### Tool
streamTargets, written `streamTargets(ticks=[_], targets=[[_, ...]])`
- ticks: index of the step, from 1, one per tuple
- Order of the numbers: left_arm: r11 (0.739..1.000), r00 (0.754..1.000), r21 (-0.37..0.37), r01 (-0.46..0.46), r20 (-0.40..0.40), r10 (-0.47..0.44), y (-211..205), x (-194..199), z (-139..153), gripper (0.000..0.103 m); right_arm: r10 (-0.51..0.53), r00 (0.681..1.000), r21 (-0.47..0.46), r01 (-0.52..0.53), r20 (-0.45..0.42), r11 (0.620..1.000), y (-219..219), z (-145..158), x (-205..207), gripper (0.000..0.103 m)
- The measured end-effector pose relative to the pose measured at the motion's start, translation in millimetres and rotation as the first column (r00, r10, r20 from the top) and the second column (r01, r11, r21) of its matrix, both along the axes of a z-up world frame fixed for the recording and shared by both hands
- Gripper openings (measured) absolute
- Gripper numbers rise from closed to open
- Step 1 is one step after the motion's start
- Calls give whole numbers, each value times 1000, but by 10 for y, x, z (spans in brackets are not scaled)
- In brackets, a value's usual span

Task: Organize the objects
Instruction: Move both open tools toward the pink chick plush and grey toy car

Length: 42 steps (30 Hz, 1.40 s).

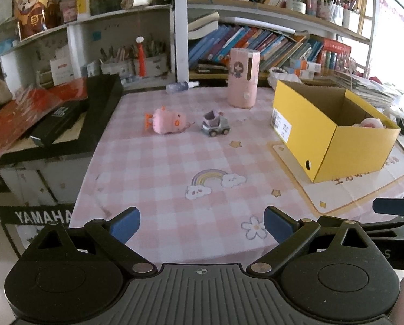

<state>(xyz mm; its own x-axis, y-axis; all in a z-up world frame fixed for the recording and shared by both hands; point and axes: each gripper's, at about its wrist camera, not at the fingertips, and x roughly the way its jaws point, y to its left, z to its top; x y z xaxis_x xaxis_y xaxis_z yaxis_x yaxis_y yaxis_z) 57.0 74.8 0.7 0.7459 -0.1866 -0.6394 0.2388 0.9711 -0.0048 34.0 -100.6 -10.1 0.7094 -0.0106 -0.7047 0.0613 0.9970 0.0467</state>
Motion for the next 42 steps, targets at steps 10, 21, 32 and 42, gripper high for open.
streamTargets(ticks=[10, 21, 32, 42], targets=[[999, 1000, -41, 2, -2, -2, -30, 261, -44, 99, -1, 1000, 9, 0, 28, 1000, -61, -18, 174, 88], [997, 998, -43, -59, 24, 60, 39, 780, -19, 99, 80, 996, 23, -81, 47, 996, 11, -17, 879, 79], [987, 988, -44, -153, 17, 154, 140, 1281, 1, 99, 189, 980, 43, -191, 59, 981, 132, 4, 1612, 79], [982, 982, -18, -186, 26, 187, 109, 1924, 9, 99, 218, 974, 47, -221, 60, 974, 172, -101, 2295, 79]])
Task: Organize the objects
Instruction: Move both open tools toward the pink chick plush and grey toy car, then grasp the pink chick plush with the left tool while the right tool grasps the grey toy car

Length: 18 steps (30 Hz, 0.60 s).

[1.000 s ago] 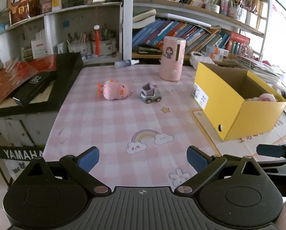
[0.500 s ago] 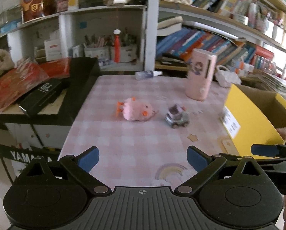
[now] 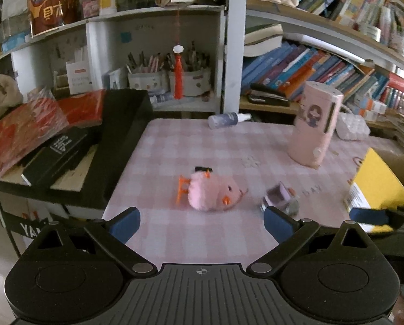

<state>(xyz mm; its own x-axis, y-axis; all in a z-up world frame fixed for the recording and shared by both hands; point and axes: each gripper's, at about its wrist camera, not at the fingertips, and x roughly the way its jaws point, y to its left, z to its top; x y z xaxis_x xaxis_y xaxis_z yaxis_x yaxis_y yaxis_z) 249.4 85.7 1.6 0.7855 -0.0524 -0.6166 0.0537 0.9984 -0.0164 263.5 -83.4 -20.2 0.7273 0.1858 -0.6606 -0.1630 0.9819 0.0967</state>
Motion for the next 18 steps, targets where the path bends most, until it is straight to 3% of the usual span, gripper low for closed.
streamTargets(ticks=[7, 16, 18], targets=[[1000, 999, 30, -7, -34, 8, -28, 418, -83, 99, 3, 999, -17, -3, -39, 1000, 100, -212, 472, 79], [999, 996, 42, -32, -77, 35, -11, 658, -197, 99, 26, 996, -65, -31, -84, 997, 252, -516, 887, 79], [999, 996, 40, -28, -86, 32, -16, 717, -232, 99, 22, 997, -66, -27, -79, 997, 236, -549, 918, 73]])
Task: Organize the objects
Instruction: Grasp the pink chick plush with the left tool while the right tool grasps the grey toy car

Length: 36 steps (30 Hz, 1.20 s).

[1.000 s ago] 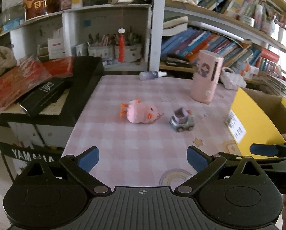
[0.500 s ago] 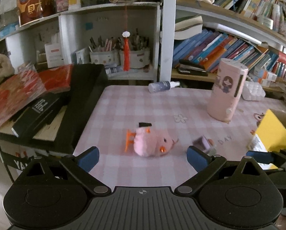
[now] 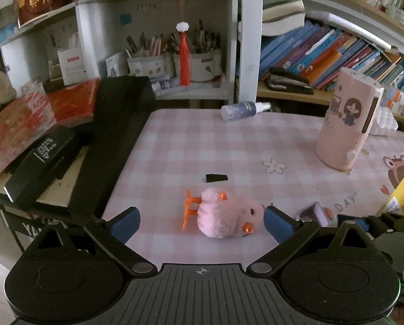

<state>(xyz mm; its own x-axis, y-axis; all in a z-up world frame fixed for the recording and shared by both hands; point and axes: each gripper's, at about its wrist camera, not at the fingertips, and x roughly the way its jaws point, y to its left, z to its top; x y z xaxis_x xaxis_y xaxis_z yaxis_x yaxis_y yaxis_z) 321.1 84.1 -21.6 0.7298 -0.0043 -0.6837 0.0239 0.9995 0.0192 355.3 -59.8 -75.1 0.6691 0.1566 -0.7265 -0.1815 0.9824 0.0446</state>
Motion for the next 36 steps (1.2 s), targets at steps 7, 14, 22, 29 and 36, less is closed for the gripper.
streamTargets(ticks=[7, 14, 22, 29, 36], targets=[[999, 998, -26, 31, -46, -32, -90, 301, -190, 99, -47, 999, 14, 46, 24, 999, -130, 59, -73, 62], [992, 990, 77, 95, -115, -86, -303, 562, -459, 99, -77, 997, 48, 75, 31, 996, -262, 202, -185, 62], [991, 988, 88, 99, -128, -87, -292, 626, -564, 86, -85, 996, 72, 84, 12, 994, -322, 212, -228, 62], [995, 995, -8, 95, -40, -95, -163, 253, -183, 83, -54, 998, 75, 51, 33, 996, -301, 291, -340, 62], [993, 997, -94, 74, 21, -72, 10, -363, 184, 83, -4, 997, 78, -2, 78, 997, -264, 469, -569, 62]])
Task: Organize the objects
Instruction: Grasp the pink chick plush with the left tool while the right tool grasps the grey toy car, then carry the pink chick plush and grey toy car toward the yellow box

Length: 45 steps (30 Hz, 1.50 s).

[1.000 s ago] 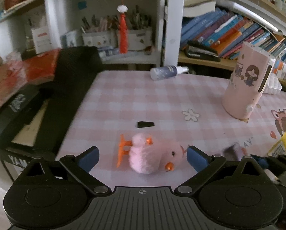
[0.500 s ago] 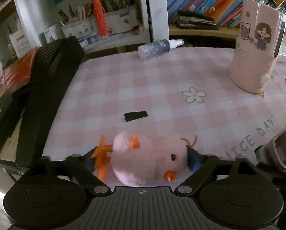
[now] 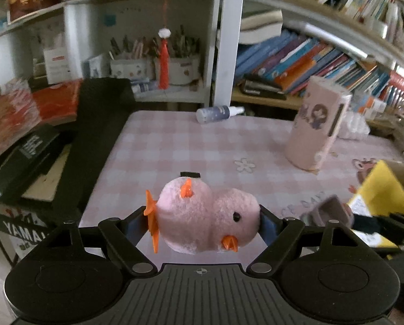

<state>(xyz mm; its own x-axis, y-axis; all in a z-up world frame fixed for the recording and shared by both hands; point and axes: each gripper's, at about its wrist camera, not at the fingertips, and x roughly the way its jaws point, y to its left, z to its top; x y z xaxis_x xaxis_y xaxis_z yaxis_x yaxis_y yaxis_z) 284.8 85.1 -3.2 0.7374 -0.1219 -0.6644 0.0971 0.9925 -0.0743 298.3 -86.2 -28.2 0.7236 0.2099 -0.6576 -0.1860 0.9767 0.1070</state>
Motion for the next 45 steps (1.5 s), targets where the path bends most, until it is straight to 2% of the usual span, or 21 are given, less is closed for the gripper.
streamTargets(ticks=[9, 15, 25, 33, 45], targets=[[999, 999, -52, -14, 36, 15, 166, -706, 230, 83, 59, 996, -23, -58, 64, 998, 6, 272, -440, 62], [998, 999, -70, -2, 35, 4, 190, -1058, 211, 83, 53, 995, -31, -50, 85, 998, -15, 382, -828, 62], [997, 999, -78, 16, 51, -12, 292, -1589, 197, 83, 3, 997, -27, -1, 71, 1000, 45, 402, -1357, 62], [997, 998, -77, 32, 50, -29, 366, -2044, 182, 83, 13, 998, -37, -10, 62, 999, 103, 392, -1881, 62], [987, 988, -56, 152, 24, -151, 155, -2538, 80, 83, -79, 996, -24, 80, 35, 996, -89, 267, -2634, 62]])
